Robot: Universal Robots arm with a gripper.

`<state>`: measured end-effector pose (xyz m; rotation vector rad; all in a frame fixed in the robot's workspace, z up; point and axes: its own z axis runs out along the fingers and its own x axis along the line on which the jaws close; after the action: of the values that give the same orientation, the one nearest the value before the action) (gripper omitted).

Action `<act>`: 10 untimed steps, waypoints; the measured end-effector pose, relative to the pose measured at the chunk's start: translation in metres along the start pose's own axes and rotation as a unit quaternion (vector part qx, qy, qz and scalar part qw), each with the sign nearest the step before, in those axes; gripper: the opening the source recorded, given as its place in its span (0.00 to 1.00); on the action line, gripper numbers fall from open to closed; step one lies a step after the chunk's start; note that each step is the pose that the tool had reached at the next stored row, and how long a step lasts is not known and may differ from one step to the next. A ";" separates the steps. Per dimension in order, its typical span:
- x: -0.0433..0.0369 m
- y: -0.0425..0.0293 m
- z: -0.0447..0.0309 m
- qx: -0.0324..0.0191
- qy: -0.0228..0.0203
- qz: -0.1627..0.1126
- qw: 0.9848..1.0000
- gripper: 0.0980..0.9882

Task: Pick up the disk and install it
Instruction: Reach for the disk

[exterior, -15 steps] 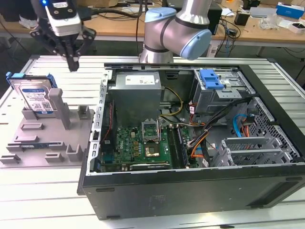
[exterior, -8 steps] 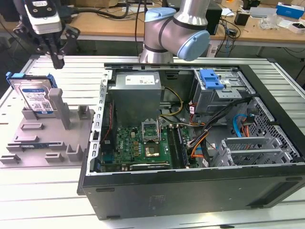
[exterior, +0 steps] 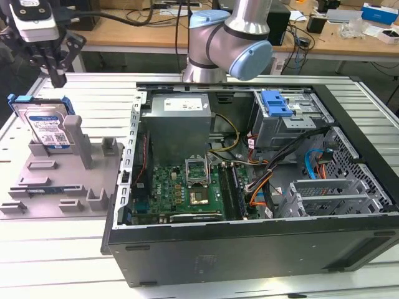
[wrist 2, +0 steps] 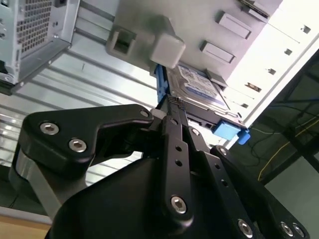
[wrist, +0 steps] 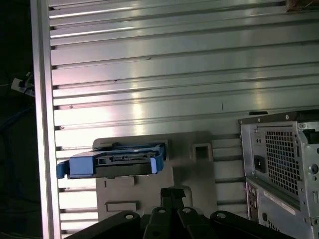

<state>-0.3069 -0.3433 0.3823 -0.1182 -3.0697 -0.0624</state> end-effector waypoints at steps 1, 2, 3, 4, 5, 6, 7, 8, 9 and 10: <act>0.0027 0.0003 0.0003 0.000 0.003 0.000 1.000 0.01; 0.0045 0.0005 0.0004 0.000 0.005 0.000 1.000 0.01; 0.0078 0.0009 0.0009 0.001 0.009 0.000 1.000 0.01; 0.0083 0.0009 0.0007 0.001 0.011 0.000 1.000 0.01; 0.0083 0.0009 0.0007 0.001 0.012 0.000 1.000 0.01; 0.0084 0.0009 0.0008 0.001 0.012 0.000 1.000 0.01; 0.0084 0.0009 0.0008 0.001 0.012 0.000 1.000 0.01; 0.0084 0.0009 0.0008 0.001 0.012 0.001 1.000 0.01; 0.0084 0.0009 0.0008 0.001 0.012 0.001 1.000 0.01; 0.0084 0.0009 0.0008 0.001 0.012 0.001 1.000 0.01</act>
<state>-0.3152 -0.3417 0.3821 -0.1180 -3.0453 -0.0605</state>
